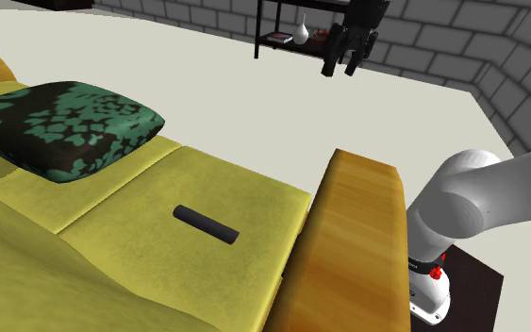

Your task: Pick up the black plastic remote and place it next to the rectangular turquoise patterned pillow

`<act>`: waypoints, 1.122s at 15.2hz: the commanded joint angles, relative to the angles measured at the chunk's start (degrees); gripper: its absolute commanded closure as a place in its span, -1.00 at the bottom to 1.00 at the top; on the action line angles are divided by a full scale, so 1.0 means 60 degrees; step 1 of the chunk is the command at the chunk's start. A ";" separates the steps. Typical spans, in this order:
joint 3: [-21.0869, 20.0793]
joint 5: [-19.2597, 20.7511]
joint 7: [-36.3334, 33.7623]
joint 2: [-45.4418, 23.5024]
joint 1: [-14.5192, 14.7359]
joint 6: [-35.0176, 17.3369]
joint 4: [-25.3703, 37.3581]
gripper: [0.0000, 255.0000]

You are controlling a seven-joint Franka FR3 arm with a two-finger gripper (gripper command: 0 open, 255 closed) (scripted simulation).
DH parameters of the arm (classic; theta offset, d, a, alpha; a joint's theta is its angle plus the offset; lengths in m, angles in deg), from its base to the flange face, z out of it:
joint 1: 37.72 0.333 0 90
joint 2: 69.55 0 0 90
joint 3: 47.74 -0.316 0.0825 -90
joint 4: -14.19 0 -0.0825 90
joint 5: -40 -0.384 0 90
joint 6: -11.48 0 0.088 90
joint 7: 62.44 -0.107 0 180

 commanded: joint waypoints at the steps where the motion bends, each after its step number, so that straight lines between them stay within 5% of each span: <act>1: 0.0000 0.0000 0.0000 0.0000 0.0000 0.0000 0.0000 -1.00; 17: -0.2123 -0.1015 -0.0700 -0.2391 0.1440 -0.3647 -0.1538 -1.00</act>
